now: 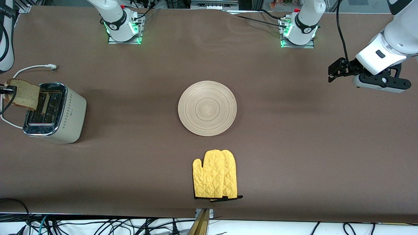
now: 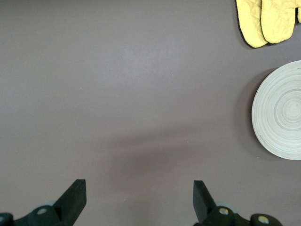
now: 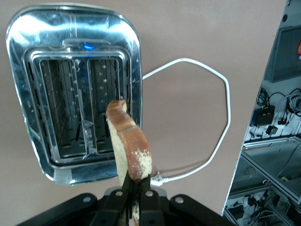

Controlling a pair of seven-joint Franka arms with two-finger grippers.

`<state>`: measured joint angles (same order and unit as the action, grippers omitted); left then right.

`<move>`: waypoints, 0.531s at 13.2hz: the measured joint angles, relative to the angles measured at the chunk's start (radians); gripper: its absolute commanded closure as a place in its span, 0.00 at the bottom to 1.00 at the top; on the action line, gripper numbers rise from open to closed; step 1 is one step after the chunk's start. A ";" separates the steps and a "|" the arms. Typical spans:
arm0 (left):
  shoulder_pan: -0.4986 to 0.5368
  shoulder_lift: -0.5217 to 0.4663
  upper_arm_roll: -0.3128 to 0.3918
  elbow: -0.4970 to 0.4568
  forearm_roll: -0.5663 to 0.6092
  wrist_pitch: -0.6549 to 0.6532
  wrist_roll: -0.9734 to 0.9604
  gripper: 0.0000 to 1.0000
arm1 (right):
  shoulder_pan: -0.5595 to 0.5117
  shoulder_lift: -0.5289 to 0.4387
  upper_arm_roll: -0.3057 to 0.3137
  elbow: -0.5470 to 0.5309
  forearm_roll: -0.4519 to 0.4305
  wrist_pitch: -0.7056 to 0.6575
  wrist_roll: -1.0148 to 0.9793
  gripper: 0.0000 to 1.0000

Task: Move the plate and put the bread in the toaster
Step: 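Position the bread slice upright above the toaster slot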

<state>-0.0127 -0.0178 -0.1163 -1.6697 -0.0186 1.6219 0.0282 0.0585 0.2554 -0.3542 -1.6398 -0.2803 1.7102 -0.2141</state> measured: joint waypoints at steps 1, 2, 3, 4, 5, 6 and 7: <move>0.000 0.000 0.000 0.000 0.000 0.000 0.000 0.00 | 0.000 0.000 0.000 0.001 0.002 0.008 0.000 1.00; 0.000 0.000 0.000 0.000 0.000 0.000 0.000 0.00 | 0.000 0.000 0.001 0.002 0.002 0.012 0.000 1.00; 0.000 0.000 0.000 0.000 0.000 0.000 0.000 0.00 | 0.000 0.000 0.001 0.003 0.003 0.015 0.000 1.00; 0.000 0.000 0.000 0.000 0.000 0.000 0.000 0.00 | 0.000 0.000 0.001 0.004 0.003 0.017 0.000 1.00; 0.000 0.000 0.000 0.000 0.000 0.000 0.000 0.00 | 0.001 0.000 0.001 0.005 0.003 0.018 0.000 1.00; 0.000 0.000 0.000 0.000 0.000 0.000 0.000 0.00 | 0.002 0.000 0.002 0.006 0.003 0.019 0.000 1.00; 0.000 0.000 0.000 0.000 0.000 0.000 0.000 0.00 | 0.003 0.000 0.002 0.006 0.003 0.020 0.000 1.00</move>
<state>-0.0127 -0.0178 -0.1164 -1.6697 -0.0186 1.6218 0.0282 0.0614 0.2557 -0.3521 -1.6334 -0.2775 1.7302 -0.2139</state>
